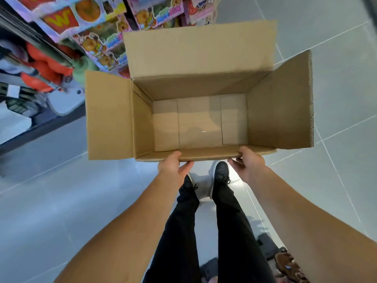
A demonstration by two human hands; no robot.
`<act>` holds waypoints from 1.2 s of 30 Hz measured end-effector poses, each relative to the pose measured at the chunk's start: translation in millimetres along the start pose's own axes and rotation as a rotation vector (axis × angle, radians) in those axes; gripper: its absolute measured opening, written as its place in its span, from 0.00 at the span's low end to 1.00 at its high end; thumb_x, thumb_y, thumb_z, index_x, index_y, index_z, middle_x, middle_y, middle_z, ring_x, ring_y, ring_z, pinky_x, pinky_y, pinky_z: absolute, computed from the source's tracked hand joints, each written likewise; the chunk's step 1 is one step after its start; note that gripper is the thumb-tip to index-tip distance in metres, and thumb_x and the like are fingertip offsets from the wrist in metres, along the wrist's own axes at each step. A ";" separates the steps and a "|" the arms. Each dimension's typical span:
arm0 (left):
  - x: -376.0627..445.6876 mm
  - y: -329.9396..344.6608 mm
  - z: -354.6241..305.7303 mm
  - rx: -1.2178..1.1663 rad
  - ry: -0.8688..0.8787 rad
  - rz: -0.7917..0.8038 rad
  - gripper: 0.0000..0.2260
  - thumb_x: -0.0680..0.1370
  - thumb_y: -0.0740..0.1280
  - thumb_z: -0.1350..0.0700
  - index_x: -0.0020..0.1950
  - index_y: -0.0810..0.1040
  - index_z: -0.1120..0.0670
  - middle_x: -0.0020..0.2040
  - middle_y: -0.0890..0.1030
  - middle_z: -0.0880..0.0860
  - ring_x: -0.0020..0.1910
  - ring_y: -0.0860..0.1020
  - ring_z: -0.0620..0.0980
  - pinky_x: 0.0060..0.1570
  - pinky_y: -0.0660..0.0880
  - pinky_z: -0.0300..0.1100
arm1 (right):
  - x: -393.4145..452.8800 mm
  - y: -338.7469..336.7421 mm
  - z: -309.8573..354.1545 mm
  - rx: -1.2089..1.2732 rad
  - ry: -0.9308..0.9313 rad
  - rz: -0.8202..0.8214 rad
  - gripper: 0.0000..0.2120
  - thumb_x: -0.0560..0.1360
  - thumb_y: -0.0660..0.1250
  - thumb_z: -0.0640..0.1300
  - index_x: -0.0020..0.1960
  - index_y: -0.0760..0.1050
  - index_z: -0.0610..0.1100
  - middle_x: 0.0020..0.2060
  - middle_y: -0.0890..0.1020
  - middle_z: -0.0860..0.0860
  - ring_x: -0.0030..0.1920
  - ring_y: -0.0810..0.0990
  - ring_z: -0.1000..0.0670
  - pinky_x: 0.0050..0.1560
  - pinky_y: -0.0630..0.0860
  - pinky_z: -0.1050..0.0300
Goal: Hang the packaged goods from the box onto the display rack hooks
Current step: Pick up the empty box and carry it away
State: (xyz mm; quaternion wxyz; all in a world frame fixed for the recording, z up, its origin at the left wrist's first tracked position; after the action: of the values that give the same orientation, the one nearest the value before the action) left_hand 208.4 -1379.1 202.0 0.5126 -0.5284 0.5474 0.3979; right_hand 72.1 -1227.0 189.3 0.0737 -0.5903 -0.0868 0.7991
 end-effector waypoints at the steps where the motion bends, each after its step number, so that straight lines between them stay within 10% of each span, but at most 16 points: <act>1: -15.7 3.0 0.3 0.008 0.004 0.020 0.16 0.76 0.70 0.62 0.63 0.73 0.60 0.61 0.74 0.60 0.41 0.82 0.60 0.42 0.83 0.51 | -12.0 -11.5 2.9 0.032 0.003 -0.001 0.07 0.74 0.69 0.36 0.50 0.73 0.36 0.46 0.76 0.41 0.40 0.80 0.46 0.49 0.83 0.50; 15: -180.3 77.4 71.1 0.472 0.184 0.157 0.18 0.75 0.70 0.63 0.63 0.73 0.62 0.64 0.73 0.62 0.44 0.80 0.61 0.40 0.83 0.53 | -117.9 -196.0 19.0 0.550 0.059 -0.004 0.17 0.77 0.68 0.37 0.64 0.70 0.36 0.59 0.78 0.39 0.51 0.80 0.43 0.47 0.82 0.48; 29: -292.3 278.1 234.0 0.825 0.324 0.405 0.15 0.77 0.67 0.65 0.63 0.70 0.63 0.48 0.73 0.60 0.43 0.77 0.61 0.49 0.80 0.54 | -84.4 -395.6 122.4 0.925 -0.010 -0.044 0.08 0.76 0.67 0.36 0.53 0.72 0.34 0.43 0.75 0.41 0.44 0.79 0.44 0.40 0.83 0.54; 36: -326.3 392.6 323.1 1.037 0.318 0.476 0.16 0.78 0.67 0.65 0.63 0.69 0.61 0.60 0.71 0.61 0.44 0.76 0.62 0.52 0.80 0.57 | -52.5 -486.8 170.5 1.118 0.000 -0.111 0.05 0.77 0.67 0.37 0.50 0.74 0.34 0.44 0.77 0.40 0.41 0.80 0.43 0.42 0.80 0.55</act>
State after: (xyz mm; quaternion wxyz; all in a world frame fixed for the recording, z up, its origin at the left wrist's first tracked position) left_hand -160.8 -958.7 429.7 0.5121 -0.1247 0.8441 0.0985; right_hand -68.1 -773.2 397.2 0.4173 -0.4557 0.3192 0.7185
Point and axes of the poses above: each hand's wrist, its own x-axis towards the middle knuckle, its own y-axis out of the palm, z = x × y, the point moved 1 cm from there along x, towards the middle knuckle
